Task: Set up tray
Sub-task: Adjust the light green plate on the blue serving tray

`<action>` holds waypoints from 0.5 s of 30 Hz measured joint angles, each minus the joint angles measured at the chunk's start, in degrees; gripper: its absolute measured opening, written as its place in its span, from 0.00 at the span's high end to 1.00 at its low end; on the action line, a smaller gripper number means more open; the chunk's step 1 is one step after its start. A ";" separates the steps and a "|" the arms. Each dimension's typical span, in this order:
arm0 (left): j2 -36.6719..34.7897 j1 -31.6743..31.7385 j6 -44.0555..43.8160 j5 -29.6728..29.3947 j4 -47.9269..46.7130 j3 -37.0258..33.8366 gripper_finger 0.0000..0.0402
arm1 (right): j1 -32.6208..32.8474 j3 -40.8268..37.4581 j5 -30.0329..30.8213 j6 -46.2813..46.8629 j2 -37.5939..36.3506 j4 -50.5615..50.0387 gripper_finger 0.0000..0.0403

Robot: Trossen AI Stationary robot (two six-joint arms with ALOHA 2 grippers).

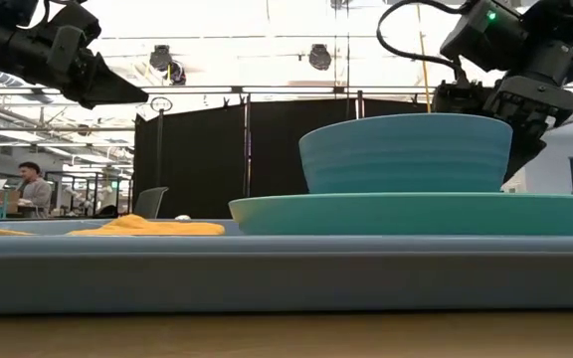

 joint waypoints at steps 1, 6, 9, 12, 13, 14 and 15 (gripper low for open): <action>0.00 0.00 0.01 0.00 -0.01 0.00 0.98 | 0.00 0.00 0.00 -0.16 0.30 -0.01 0.61; 0.00 0.00 0.04 -0.01 -0.02 0.00 0.96 | 0.12 0.00 -0.24 -0.71 0.40 0.19 0.61; 0.00 0.00 0.22 0.01 -0.12 0.00 0.98 | 1.02 0.00 -0.24 -0.71 0.40 1.44 0.61; 0.00 0.00 0.23 -0.01 -0.15 0.02 0.99 | 2.27 0.00 -0.21 -0.32 0.40 3.11 0.61; 0.00 0.00 0.25 -0.01 -0.15 0.02 0.98 | 2.65 0.00 0.03 -0.18 0.40 3.10 0.61; 0.00 0.00 0.25 -0.01 -0.15 0.01 0.97 | 3.02 0.00 0.67 0.09 0.40 2.87 0.61; 0.00 0.00 0.25 -0.01 -0.15 0.02 0.96 | 3.43 0.00 1.52 0.35 0.40 2.52 0.61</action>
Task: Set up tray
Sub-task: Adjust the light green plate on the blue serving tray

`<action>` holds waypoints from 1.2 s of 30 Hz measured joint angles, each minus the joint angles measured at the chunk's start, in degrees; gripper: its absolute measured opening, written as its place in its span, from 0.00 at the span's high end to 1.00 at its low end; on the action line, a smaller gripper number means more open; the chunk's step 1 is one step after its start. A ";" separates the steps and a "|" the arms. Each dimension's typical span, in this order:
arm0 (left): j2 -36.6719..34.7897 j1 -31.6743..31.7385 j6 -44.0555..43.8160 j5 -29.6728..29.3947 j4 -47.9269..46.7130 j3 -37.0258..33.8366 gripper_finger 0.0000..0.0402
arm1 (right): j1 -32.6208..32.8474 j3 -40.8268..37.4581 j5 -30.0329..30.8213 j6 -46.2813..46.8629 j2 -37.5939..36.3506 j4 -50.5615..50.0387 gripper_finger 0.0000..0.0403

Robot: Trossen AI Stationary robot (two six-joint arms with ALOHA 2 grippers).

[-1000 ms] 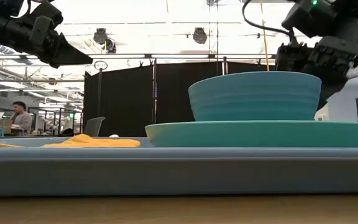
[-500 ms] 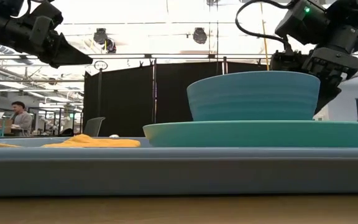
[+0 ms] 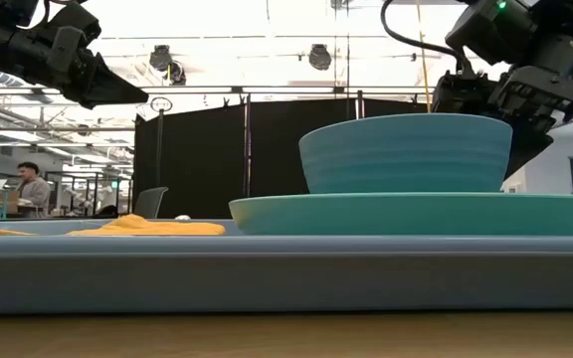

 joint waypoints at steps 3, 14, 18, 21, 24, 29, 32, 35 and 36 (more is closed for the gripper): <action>0.00 0.00 0.00 0.00 0.00 0.00 0.95 | 0.85 0.00 1.48 0.24 0.13 -0.47 0.61; 0.00 0.00 -0.10 0.03 0.00 0.00 0.95 | 1.08 0.04 1.40 2.43 5.73 0.56 0.61; 0.02 0.00 0.78 0.02 0.02 0.00 0.94 | 1.08 0.04 1.15 2.25 6.89 0.27 0.61; 0.02 0.00 1.02 0.02 0.00 0.01 0.96 | 1.08 0.04 1.20 2.01 6.88 0.28 0.62; 0.02 0.00 1.06 0.02 0.02 0.02 0.99 | 0.80 0.04 1.43 2.02 6.34 0.12 0.66; 0.02 0.00 0.94 -0.04 0.02 0.02 0.97 | -0.68 0.02 1.42 1.91 6.32 -0.09 0.81; 0.01 0.00 0.83 -0.04 0.02 0.02 0.94 | -1.42 0.02 1.17 1.76 6.27 -0.10 0.91; 0.00 0.00 0.74 0.00 0.00 0.02 0.94 | -1.70 0.05 0.57 1.24 6.23 0.32 0.97; 0.00 0.02 0.70 0.00 -0.05 0.02 0.95 | -1.70 0.07 0.46 1.10 6.21 0.51 0.98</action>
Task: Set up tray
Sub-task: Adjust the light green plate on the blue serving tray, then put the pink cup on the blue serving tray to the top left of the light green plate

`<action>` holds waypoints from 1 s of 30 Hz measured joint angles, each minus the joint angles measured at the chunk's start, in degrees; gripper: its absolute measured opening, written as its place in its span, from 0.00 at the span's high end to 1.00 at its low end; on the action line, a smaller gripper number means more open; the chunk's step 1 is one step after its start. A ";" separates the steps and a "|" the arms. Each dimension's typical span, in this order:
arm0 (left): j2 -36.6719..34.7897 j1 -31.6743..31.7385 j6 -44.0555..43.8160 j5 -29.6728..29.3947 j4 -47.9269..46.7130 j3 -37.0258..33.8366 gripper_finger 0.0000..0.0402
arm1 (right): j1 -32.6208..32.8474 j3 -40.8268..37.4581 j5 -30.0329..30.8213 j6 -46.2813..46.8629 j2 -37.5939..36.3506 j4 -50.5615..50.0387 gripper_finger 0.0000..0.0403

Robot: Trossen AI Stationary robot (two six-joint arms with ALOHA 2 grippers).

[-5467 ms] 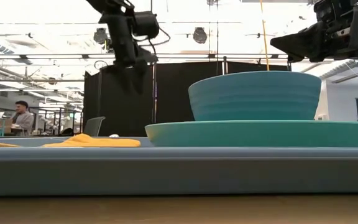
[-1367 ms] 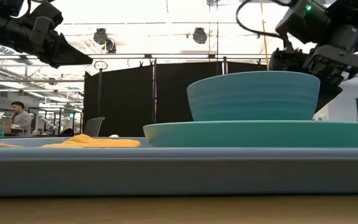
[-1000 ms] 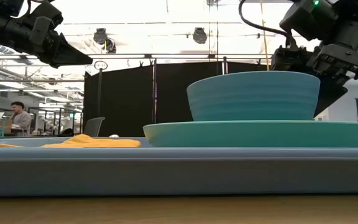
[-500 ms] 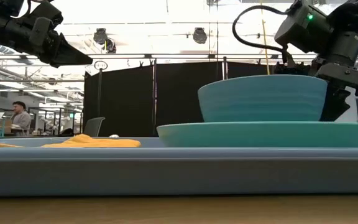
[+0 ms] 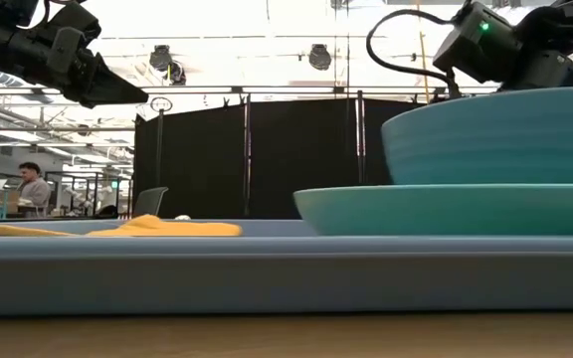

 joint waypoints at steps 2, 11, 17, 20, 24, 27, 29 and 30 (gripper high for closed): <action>0.02 -0.02 -0.02 0.00 -0.10 0.00 0.97 | 0.00 0.00 -0.09 0.04 0.02 -0.04 0.97; 0.02 -0.01 -1.03 0.04 -0.10 0.00 0.95 | -1.95 -0.09 0.94 0.26 -0.22 -0.71 0.75; 0.02 -0.01 -1.07 1.32 -0.10 0.00 0.95 | -2.80 -0.09 -0.07 -1.36 -3.32 -0.92 0.66; 0.00 -0.01 -0.87 2.47 -0.10 0.00 0.97 | -2.91 -0.09 -0.94 -2.16 -5.52 -1.34 0.62; 0.01 0.00 -0.98 2.51 -0.07 0.00 0.99 | -3.52 -0.09 -0.87 -4.20 -9.66 -2.89 0.59; 0.00 -0.01 -1.09 2.49 0.27 0.00 0.97 | -4.49 -0.09 -0.84 -5.51 -13.56 -3.88 0.58; 0.02 0.00 -2.02 2.45 0.27 0.00 0.95 | -5.29 -0.09 -0.84 -6.83 -16.25 -4.78 0.58; 0.02 -0.02 -2.80 2.00 0.27 0.00 0.95 | -5.77 -0.09 -0.83 -7.29 -17.62 -5.21 0.57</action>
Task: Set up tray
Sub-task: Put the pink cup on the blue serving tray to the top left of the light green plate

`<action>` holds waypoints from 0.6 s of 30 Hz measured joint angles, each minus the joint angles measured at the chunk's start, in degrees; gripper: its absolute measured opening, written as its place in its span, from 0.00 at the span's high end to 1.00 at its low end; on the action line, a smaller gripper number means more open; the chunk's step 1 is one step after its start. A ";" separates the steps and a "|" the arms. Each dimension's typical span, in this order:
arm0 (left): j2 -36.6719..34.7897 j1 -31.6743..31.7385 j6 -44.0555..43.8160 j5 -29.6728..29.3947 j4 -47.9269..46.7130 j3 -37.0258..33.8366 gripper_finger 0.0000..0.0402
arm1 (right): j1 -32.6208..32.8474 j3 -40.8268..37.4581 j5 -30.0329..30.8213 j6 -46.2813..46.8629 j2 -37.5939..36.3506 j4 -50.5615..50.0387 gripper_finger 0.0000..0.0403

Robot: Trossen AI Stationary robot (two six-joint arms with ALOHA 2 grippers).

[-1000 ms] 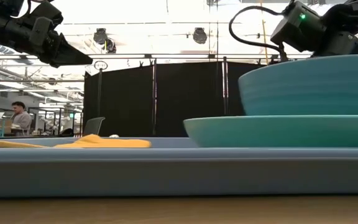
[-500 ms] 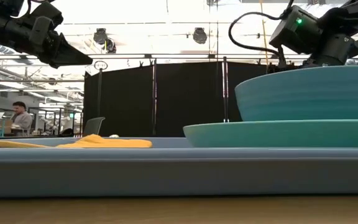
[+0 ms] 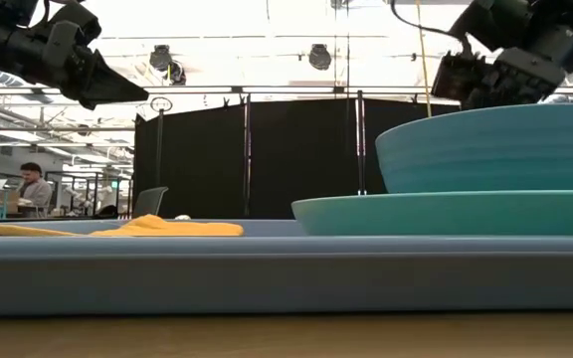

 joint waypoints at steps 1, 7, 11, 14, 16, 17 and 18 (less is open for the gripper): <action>0.00 0.02 -1.20 -0.65 0.00 0.00 0.94 | -0.60 0.00 -0.01 -0.58 -1.50 -0.24 0.58; 0.57 0.13 -8.86 -8.50 -0.42 0.49 0.99 | -4.58 -0.01 5.49 -6.00 -10.44 -0.25 0.61; 4.26 1.14 -13.40 -10.72 -5.96 7.19 0.99 | -6.84 0.00 12.66 -10.88 -15.85 0.09 0.67; 9.74 2.66 -17.40 -13.40 -12.54 15.04 0.99 | -8.04 0.00 13.04 -13.84 -18.97 2.08 0.77; 14.41 4.08 -20.50 -15.38 -18.19 20.50 0.99 | -8.43 0.00 12.93 -15.38 -20.33 3.32 0.87; 16.95 4.90 -22.15 -15.87 -21.02 23.20 0.99 | -8.45 -0.12 12.38 -16.29 -20.90 4.17 0.92; 19.73 5.75 -24.09 -15.91 -23.63 25.85 0.99 | -8.44 -0.45 11.93 -17.20 -21.41 5.42 0.96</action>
